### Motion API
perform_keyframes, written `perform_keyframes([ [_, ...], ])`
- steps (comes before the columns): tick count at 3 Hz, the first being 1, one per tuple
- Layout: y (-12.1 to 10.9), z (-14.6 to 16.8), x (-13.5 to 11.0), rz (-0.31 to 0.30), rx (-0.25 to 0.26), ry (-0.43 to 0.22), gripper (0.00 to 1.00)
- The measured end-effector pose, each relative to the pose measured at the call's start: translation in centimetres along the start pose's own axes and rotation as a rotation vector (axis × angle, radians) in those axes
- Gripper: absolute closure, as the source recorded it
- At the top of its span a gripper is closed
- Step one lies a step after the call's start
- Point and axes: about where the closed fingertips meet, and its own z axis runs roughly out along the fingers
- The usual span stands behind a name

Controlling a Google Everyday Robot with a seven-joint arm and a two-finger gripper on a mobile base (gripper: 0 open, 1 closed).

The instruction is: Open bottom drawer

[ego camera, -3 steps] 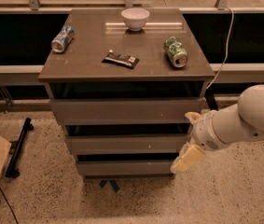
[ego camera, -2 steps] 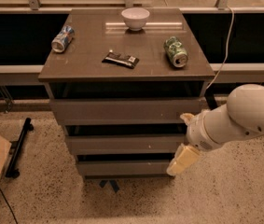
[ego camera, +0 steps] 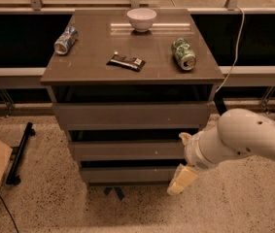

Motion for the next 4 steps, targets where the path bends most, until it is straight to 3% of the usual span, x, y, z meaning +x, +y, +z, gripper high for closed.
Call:
perform_keyframes([
  [2,0.1,6.2,2.3,-0.021,0.029,-0.014,0.0],
  [3,-0.5,9.1,4.3,-0.009,0.008,-0.045,0.0],
  [4,-0.3,10.1,4.7,-0.005,-0.008,-0.05,0.0],
])
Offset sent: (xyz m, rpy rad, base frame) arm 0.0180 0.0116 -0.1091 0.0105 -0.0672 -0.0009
